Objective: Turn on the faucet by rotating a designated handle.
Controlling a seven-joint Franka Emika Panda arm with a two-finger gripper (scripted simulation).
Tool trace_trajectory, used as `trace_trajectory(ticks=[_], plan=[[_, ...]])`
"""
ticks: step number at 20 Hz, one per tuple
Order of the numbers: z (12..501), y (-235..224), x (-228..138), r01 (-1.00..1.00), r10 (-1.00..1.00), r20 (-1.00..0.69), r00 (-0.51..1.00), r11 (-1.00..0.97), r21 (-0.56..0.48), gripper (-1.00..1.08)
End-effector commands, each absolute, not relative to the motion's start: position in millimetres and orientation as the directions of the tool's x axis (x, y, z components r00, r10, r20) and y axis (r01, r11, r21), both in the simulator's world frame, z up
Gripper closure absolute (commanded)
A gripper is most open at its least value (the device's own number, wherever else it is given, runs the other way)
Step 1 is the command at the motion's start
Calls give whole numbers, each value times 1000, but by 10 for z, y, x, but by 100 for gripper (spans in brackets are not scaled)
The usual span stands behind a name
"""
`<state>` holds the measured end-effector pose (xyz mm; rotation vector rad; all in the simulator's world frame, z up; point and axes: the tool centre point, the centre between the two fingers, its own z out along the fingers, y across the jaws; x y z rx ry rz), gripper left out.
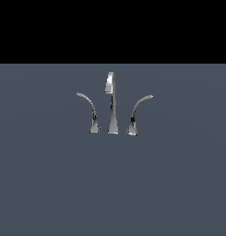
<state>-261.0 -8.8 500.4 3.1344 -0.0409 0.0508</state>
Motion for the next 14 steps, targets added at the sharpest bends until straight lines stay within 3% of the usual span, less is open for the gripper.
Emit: trace_trajectory(ticks=[1, 14], plan=[[5004, -88, -2610, -26, -26, 32, 999, -1000, 6, 108], [4794, 21, -2386, -131, -131, 31, 991, -991, 3, 108]])
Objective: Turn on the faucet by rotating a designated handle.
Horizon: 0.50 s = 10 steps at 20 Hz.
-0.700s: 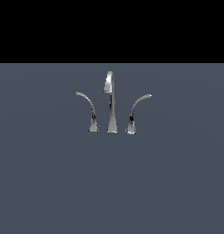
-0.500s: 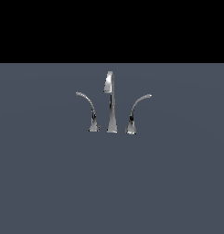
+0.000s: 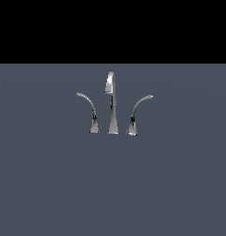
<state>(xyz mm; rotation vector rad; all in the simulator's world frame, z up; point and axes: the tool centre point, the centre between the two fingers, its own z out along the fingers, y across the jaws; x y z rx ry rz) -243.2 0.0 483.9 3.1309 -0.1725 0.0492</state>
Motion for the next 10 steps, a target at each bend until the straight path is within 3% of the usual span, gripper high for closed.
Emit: trace_trajectory(ticks=[1, 10], plan=[[4761, 36, -2349, -148, -148, 31, 989, -989, 3, 108], [4352, 175, -1877, -347, -347, 27, 938, -938, -2, 108]])
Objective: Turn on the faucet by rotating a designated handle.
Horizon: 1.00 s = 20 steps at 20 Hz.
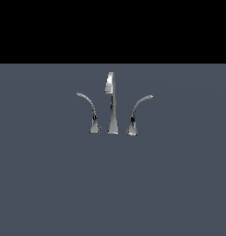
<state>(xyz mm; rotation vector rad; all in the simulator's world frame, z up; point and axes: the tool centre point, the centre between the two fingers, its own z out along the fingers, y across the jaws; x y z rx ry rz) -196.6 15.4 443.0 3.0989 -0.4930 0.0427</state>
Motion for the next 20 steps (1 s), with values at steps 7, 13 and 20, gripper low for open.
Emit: trace_trajectory(ticks=[7, 13, 20], plan=[[3995, 215, -1446, -509, -509, 22, 861, -861, -6, 108], [3688, 187, -1071, -635, -635, 18, 772, -772, -8, 108], [3329, 79, -642, -764, -764, 14, 645, -645, -10, 108]])
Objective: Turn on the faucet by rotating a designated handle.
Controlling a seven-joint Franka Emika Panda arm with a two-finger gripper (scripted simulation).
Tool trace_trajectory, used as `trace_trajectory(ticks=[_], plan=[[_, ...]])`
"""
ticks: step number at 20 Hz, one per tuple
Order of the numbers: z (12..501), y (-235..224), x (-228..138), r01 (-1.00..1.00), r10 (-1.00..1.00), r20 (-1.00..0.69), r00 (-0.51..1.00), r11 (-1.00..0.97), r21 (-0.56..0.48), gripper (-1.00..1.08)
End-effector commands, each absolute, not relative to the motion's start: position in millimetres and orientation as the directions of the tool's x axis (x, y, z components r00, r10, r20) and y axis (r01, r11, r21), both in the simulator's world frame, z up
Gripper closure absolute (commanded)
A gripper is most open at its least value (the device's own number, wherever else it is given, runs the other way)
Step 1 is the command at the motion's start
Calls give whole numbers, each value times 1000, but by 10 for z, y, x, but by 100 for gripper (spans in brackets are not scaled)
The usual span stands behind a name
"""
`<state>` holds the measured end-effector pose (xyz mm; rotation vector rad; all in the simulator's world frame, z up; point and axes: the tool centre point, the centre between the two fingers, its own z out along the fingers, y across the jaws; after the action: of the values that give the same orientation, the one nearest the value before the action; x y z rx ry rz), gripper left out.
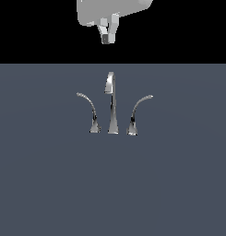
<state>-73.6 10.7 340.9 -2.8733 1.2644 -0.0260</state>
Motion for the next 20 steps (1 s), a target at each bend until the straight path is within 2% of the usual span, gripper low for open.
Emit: trace_trajectory(ticks=[1, 11, 20], plan=[[3277, 57, -583, -781, -781, 13, 625, -625, -10, 108], [2740, -270, -4, -920, -920, 8, 392, -392, -8, 108], [2206, -755, 466, -992, -992, 6, 128, -128, -3, 108]])
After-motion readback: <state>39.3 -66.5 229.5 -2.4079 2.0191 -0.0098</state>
